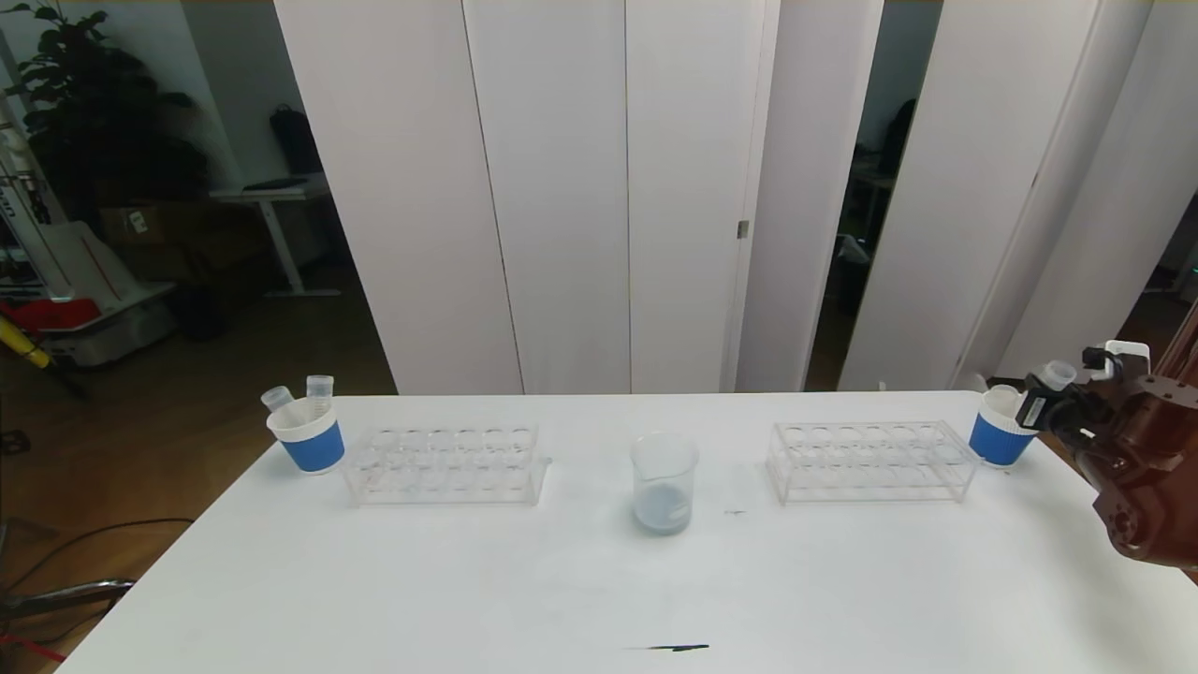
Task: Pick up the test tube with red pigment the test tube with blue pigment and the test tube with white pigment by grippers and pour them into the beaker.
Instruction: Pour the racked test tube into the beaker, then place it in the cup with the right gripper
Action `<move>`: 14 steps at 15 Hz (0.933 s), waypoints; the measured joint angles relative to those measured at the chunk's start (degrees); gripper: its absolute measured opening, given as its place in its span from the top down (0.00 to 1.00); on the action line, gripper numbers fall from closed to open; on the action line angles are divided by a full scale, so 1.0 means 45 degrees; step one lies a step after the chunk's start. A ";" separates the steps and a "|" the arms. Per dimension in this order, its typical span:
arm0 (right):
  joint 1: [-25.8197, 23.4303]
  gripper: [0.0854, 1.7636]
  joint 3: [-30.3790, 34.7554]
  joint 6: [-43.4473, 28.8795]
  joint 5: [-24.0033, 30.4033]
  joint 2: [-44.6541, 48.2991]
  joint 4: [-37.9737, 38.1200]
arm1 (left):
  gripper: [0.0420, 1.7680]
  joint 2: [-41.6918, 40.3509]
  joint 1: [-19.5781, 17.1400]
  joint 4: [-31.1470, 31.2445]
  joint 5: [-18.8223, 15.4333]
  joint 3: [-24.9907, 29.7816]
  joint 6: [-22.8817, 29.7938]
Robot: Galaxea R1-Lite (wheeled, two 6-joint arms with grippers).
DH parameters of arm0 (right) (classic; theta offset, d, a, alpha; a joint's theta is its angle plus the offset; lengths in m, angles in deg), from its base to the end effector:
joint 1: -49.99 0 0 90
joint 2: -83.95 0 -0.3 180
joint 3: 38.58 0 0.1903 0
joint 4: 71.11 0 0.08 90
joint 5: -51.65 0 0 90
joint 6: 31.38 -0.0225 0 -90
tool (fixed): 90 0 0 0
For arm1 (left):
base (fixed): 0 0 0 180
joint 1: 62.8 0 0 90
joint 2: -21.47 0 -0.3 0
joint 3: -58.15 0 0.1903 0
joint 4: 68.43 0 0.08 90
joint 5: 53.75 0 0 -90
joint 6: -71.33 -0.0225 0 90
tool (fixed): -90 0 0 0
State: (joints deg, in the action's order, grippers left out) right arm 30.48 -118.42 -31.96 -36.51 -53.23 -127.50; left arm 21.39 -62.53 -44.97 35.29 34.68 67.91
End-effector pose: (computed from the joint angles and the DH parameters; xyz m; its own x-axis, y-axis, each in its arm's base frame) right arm 0.4010 -0.1413 0.0420 0.9527 -0.3035 -0.0166 0.3037 0.9527 0.0107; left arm -0.0231 -0.0003 0.0758 0.9998 -0.0215 0.0016 0.0213 0.9980 0.0597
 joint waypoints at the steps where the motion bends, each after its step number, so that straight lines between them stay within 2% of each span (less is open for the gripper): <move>1: -0.0003 0.71 -0.0038 -0.0054 0.0024 0.0000 0.0141 | 0.01 0.0000 0.0000 0.0000 0.0000 0.0000 0.0000; 12: -0.0027 0.71 -0.0431 -0.0618 0.0171 -0.0043 0.0954 | 0.01 0.0000 0.0000 0.0000 0.0000 0.0000 0.0000; 13: -0.0038 0.65 -0.0436 -0.0612 0.0176 -0.0043 0.0986 | 0.01 0.0000 0.0000 0.0000 0.0000 0.0000 0.0000; 14: -0.0038 0.51 -0.0442 -0.0607 0.0176 -0.0043 0.1035 | 0.01 0.0000 0.0000 0.0000 0.0000 0.0000 0.0000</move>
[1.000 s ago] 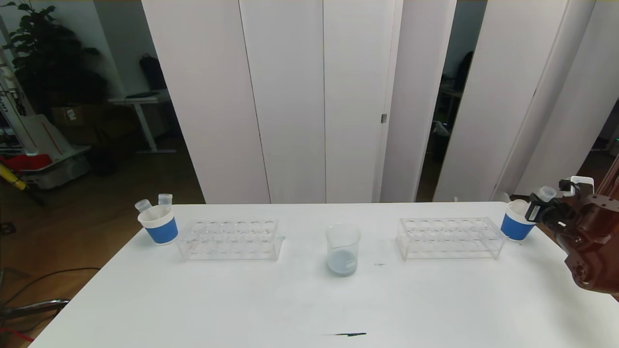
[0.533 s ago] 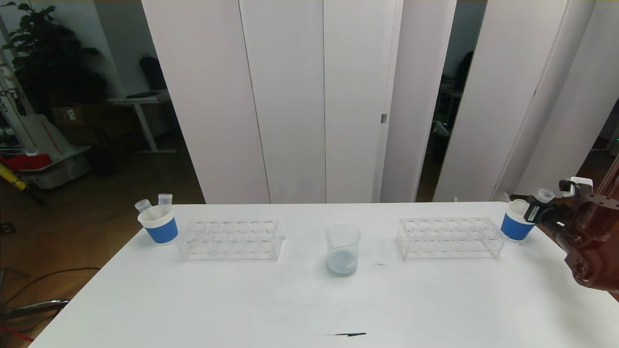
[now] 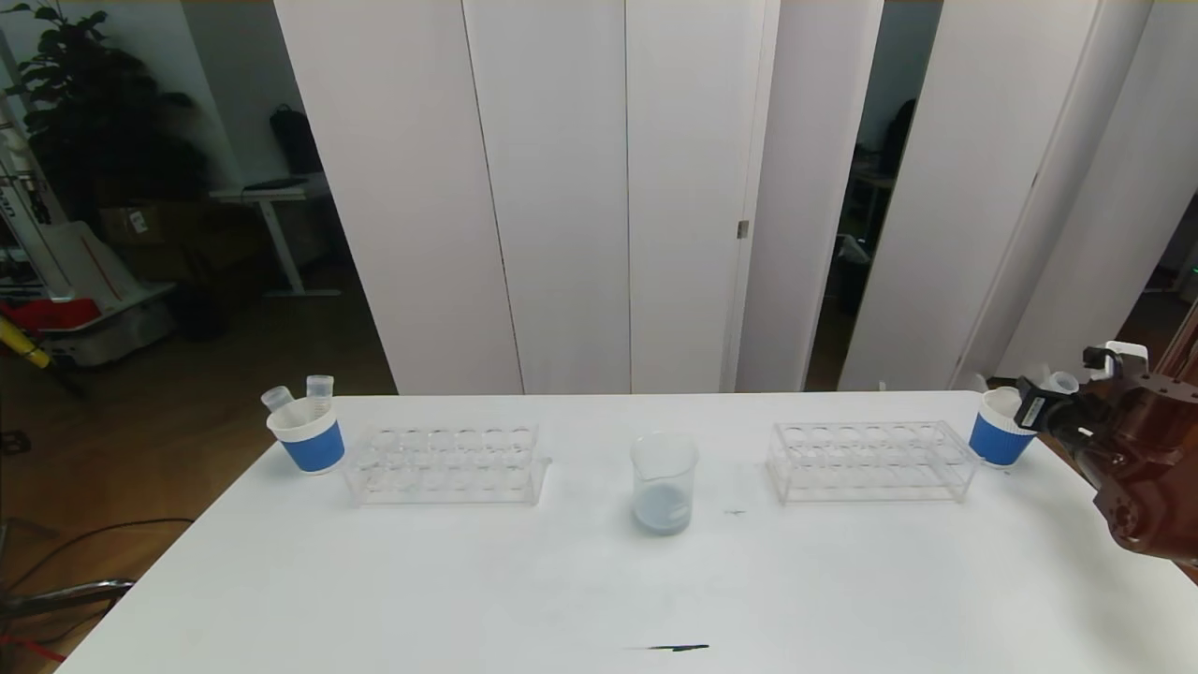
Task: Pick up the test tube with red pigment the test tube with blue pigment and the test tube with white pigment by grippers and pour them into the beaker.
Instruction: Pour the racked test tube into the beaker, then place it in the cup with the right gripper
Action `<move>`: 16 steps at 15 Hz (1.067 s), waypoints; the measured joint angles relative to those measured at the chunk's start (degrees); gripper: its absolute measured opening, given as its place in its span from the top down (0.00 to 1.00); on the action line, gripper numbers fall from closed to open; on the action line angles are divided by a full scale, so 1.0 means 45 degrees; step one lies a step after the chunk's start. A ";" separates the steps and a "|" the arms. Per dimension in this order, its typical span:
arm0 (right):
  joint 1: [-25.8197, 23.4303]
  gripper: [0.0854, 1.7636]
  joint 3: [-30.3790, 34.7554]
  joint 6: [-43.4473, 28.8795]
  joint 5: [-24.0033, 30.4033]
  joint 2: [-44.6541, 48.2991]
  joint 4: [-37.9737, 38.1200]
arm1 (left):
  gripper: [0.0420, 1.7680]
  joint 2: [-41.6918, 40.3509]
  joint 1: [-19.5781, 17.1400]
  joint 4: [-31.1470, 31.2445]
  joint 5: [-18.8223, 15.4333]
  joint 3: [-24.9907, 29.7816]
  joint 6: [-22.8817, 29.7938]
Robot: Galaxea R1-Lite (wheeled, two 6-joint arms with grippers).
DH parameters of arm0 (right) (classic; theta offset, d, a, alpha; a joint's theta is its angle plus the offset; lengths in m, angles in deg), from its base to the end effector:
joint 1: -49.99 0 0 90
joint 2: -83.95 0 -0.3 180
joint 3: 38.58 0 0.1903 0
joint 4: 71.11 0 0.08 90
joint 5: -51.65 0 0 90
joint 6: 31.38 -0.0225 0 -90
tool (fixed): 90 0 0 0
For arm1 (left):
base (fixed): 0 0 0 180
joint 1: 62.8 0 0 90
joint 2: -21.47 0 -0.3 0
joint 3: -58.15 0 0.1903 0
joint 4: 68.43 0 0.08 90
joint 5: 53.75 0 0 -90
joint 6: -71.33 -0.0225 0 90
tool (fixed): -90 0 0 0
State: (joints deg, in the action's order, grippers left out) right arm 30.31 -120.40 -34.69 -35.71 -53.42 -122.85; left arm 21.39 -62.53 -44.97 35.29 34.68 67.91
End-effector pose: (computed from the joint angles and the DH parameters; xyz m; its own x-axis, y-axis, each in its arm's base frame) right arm 0.4058 -0.1440 0.0394 0.9540 -0.2923 -0.0664 0.2963 0.9532 0.0607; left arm -0.0231 -0.0003 0.0758 0.9998 -0.0215 0.0016 0.0213 0.9980 0.0597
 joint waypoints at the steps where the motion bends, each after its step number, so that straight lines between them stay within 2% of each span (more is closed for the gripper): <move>1: 0.0000 0.29 -0.0003 0.0000 0.0000 0.0000 0.0024 | 0.01 0.0000 0.0000 0.0000 0.0000 0.0005 0.0005; 2: -0.0011 0.10 -0.0003 0.0008 -0.0005 0.0011 0.0024 | 0.01 0.0000 0.0000 0.0000 0.0005 0.0005 0.0000; 3: -0.0014 0.02 0.0000 0.0005 -0.0005 0.0038 0.0019 | 0.01 0.0000 0.0000 0.0000 0.0000 0.0005 0.0005; 11: -0.0203 0.01 0.0249 0.0030 0.0027 0.1157 0.0312 | 0.01 0.0000 0.0000 0.0000 0.0005 0.0005 0.0000; 16: -0.0368 0.01 0.0637 0.0054 0.0051 0.3264 0.1200 | 0.01 0.0000 0.0000 0.0000 0.0005 0.0000 0.0000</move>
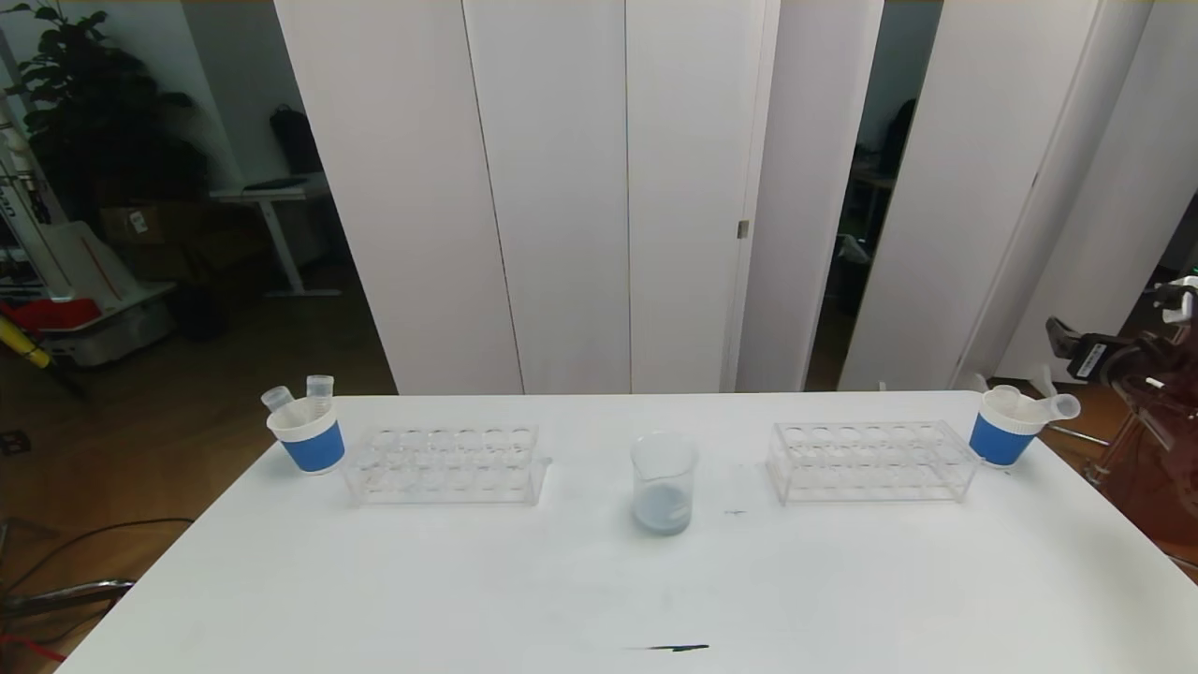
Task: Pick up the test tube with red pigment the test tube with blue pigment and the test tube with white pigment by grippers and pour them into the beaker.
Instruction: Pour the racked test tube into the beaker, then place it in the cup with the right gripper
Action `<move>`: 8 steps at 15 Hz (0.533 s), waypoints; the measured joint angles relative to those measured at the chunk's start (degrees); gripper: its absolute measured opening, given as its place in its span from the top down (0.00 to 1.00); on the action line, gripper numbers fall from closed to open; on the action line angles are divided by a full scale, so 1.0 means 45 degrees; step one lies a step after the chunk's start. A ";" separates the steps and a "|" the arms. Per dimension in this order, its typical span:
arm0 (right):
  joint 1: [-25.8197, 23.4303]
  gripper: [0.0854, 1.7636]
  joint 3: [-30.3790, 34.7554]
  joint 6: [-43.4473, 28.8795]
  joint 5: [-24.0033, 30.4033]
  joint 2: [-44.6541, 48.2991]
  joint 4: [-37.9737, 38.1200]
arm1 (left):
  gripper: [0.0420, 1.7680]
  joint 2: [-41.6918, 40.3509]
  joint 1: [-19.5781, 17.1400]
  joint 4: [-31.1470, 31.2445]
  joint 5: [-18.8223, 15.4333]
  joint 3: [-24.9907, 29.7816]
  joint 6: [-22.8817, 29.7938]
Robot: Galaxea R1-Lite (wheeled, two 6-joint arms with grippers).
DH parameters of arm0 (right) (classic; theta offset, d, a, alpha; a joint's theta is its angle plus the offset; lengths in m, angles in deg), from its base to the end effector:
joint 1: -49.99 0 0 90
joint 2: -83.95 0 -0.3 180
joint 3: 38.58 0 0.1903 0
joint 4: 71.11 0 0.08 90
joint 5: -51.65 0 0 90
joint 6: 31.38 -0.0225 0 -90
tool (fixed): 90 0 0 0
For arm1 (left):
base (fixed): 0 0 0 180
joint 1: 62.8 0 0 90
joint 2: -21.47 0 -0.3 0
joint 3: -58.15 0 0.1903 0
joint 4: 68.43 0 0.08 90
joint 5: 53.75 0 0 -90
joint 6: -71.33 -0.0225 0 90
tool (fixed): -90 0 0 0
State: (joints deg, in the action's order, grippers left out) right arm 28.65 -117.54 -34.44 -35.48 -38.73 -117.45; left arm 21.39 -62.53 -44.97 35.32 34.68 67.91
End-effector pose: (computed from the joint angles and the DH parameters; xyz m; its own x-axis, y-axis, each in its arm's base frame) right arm 0.3747 -0.1452 0.1257 0.9475 -0.3164 0.0457 0.3141 0.9480 0.0510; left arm -0.0231 -0.0003 0.0758 0.9998 -0.0209 0.0016 0.0208 0.9980 0.0597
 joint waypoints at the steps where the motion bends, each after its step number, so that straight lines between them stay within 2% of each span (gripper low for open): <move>1: -0.0065 0.01 0.0111 0.0003 0.0019 0.0723 0.0428 | 0.01 0.0000 0.0000 0.0000 -0.0005 0.0000 0.0000; 4: -0.0409 0.01 0.0287 0.0003 0.0666 0.3424 0.2633 | 0.01 0.0000 0.0000 -0.0005 -0.0005 0.0000 0.0000; 8: -0.1376 0.01 -0.0079 0.0211 0.2362 0.7889 0.7328 | 0.01 0.0000 0.0000 -0.0005 -0.0005 0.0000 0.0000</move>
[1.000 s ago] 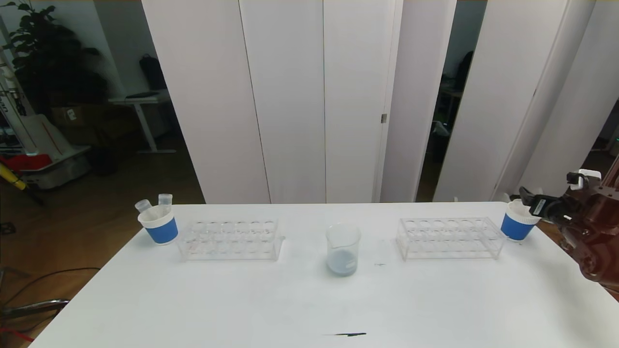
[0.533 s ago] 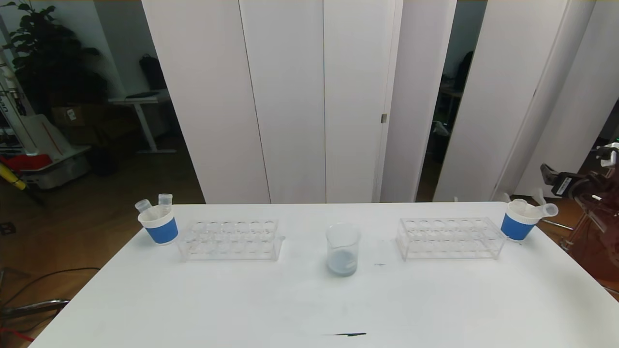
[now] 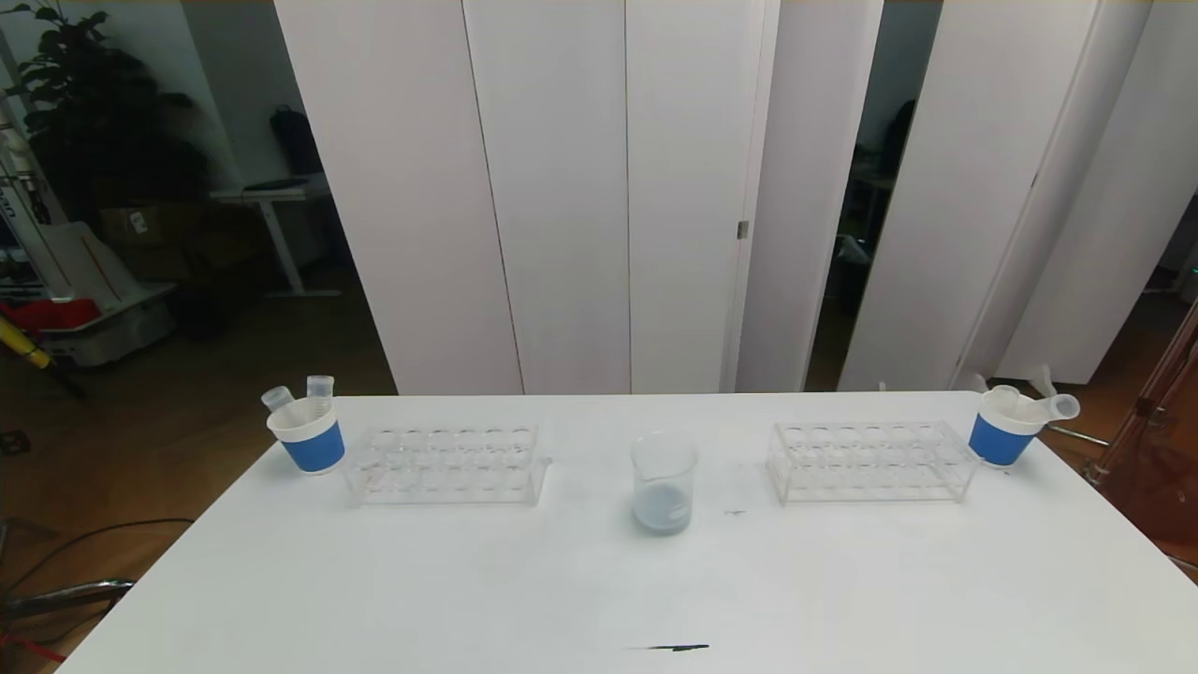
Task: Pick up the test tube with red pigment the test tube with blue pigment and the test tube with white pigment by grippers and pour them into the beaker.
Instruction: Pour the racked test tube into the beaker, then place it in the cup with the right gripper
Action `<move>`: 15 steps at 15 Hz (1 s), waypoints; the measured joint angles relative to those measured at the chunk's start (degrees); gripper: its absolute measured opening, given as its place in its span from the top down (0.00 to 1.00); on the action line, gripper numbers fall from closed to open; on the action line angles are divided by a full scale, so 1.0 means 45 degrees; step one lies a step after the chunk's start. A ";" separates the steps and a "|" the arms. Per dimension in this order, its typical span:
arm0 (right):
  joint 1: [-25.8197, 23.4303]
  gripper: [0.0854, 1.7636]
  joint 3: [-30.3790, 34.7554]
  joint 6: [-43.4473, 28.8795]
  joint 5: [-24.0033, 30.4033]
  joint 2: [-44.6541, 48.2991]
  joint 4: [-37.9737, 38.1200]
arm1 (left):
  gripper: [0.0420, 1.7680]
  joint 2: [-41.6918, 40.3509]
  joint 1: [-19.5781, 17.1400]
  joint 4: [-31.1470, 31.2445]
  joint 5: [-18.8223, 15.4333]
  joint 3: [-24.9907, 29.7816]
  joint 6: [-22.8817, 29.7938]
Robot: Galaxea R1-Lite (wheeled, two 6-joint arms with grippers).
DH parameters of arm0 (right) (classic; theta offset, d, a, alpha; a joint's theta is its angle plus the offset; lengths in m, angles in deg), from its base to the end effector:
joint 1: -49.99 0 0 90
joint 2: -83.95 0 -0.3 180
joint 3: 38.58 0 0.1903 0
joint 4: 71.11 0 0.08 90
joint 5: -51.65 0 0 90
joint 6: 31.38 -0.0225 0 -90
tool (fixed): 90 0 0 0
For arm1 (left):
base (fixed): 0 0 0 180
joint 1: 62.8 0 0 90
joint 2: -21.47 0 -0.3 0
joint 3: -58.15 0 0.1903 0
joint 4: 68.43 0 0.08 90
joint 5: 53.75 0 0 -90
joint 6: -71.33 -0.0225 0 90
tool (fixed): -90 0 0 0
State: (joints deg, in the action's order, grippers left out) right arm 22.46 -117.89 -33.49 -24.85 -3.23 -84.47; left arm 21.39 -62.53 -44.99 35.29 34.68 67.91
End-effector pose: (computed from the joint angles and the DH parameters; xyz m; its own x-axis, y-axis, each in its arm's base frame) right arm 0.2464 -0.1225 0.2833 0.9662 -0.2404 0.0930 0.2401 0.9706 0.0143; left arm -0.0231 -0.0003 0.0758 0.9998 -0.0215 0.0019 0.0213 0.9980 0.0597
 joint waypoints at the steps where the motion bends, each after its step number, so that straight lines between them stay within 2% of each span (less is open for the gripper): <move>1: -0.0320 0.01 -0.0222 0.0049 0.0461 0.1054 0.1438 | 0.01 0.0000 0.0000 0.0005 0.0000 0.0000 0.0000; 3: -0.0986 0.01 -0.0859 0.0060 0.1111 0.2953 0.4646 | 0.01 0.0000 0.0000 0.0000 0.0000 0.0000 0.0000; 5: -0.1271 0.01 -0.1219 0.0054 0.1533 0.4502 0.6418 | 0.01 0.0000 0.0000 0.0000 0.0000 0.0000 0.0000; 8: -0.1048 0.01 -0.1227 0.0024 0.2370 0.6182 0.8279 | 0.01 0.0000 -0.0005 0.0005 0.0000 0.0000 0.0000; 10: -0.0057 0.01 -0.1178 0.0005 0.2048 0.7125 0.9324 | 0.01 0.0000 0.0000 0.0000 0.0000 0.0000 0.0000; 13: 0.2297 0.01 -0.1081 0.0022 -0.0022 0.8785 1.0403 | 0.01 0.0000 0.0000 0.0000 0.0005 0.0000 0.0005; 15: 0.3283 0.01 -0.0937 0.0046 -0.1002 1.0218 1.1169 | 0.01 0.0000 0.0000 0.0005 0.0000 0.0000 0.0000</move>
State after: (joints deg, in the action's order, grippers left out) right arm 37.24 -122.11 -33.29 -29.36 42.75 -34.21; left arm 21.39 -62.53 -44.97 35.29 34.68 67.91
